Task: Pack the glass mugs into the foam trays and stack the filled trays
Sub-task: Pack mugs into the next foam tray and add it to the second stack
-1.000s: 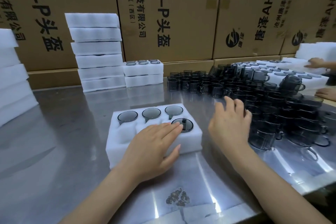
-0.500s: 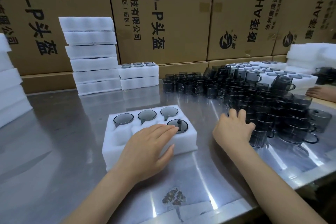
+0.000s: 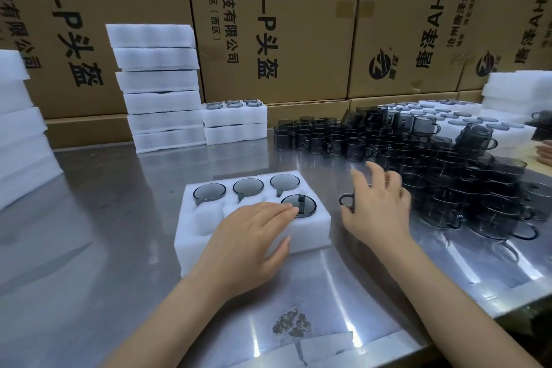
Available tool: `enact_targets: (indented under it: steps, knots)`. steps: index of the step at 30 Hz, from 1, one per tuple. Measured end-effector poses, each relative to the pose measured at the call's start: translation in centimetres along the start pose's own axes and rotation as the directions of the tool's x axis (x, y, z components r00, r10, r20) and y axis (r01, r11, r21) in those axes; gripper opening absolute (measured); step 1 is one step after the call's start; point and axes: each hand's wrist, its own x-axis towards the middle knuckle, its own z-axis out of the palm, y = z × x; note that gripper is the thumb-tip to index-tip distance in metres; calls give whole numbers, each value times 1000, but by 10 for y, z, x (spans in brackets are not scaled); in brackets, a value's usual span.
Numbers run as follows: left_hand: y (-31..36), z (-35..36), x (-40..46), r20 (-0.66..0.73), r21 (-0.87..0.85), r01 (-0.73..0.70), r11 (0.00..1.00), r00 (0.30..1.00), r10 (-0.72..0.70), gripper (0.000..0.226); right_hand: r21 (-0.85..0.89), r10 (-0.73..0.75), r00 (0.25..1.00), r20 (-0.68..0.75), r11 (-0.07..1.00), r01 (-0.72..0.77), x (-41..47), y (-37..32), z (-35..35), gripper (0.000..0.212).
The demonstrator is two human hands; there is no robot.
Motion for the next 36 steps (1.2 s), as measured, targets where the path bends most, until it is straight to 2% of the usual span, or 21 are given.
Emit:
enact_targets:
  steps: [3,5,7,10,12,14,18,21,24,26,29,31,34,36]
  knots:
    - [-4,-3,-3,-40,-17,73,997,996,-73,36,-13,120,981,149,993,-120,2,7,0,57]
    - [-7,-7,-5,-79,-15,140,990,987,-141,39,76,75,986,149,993,-87,4,9,0,52]
    - [-11,-13,-6,-129,-34,198,980,971,-200,42,231,-19,999,48,973,7,5,7,-1,52]
    - [-17,-19,-7,-182,-75,304,950,932,-313,45,461,-86,962,-261,864,203,2,-6,-10,59]
    - [-19,-20,-8,-193,-111,366,924,904,-381,44,507,-126,901,-414,791,343,-1,-17,-17,62]
    - [-18,-19,-8,-202,-127,378,917,895,-397,45,529,-169,866,-470,732,430,-5,-26,-21,63]
    - [-15,-19,-7,-255,-189,249,950,922,-293,40,635,-150,895,-420,657,407,-11,-53,-25,60]
    - [-11,-20,-8,-265,-285,166,944,933,-244,41,795,-91,945,-315,519,315,-12,-77,-28,59]
    - [-11,-21,-8,-227,-325,205,923,931,-287,59,910,-56,975,-215,350,221,-5,-93,-33,57]
    - [-11,-20,-6,-224,-290,251,924,921,-320,72,935,-133,978,-159,297,193,-6,-99,-32,60]
    - [-15,-19,-4,-227,-287,345,893,882,-414,78,934,-330,940,-87,301,192,-14,-101,-27,70]
    - [-21,-18,-5,-200,-309,405,860,857,-475,71,921,-401,913,-72,326,216,-16,-97,-22,73]
    - [-30,-16,-6,-88,-321,435,841,871,-484,53,865,-425,901,-84,417,278,-15,-90,-19,72]
    - [-32,-17,-7,12,-226,442,868,892,-451,49,827,-384,915,-125,470,310,-17,-88,-17,67]
